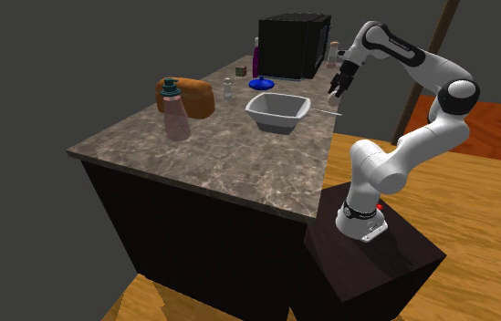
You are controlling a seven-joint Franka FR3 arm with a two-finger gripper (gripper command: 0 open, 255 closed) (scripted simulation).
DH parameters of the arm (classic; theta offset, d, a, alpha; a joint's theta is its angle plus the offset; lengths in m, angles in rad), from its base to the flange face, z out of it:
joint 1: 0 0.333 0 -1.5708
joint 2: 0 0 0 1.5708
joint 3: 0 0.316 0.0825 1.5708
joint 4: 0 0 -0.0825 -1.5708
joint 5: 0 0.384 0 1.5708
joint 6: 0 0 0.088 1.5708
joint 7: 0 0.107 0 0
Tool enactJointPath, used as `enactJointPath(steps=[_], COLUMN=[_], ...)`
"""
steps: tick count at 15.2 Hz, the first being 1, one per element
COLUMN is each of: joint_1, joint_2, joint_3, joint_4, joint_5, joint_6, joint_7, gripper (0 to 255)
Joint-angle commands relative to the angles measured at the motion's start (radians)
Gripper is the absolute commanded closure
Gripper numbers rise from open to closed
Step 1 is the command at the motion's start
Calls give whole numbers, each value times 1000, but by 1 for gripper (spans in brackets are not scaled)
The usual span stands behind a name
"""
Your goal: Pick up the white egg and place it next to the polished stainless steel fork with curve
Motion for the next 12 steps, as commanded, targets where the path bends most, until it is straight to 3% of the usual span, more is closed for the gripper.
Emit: enactJointPath(steps=[1,4,8,12], joint_1=[0,0,50,50], joint_2=[0,0,55,55], joint_3=[0,0,4,4], joint_4=[0,0,179,179], joint_5=[0,0,28,28], joint_6=[0,0,-114,-114], joint_7=[0,0,-30,-30], gripper=[0,0,0,0])
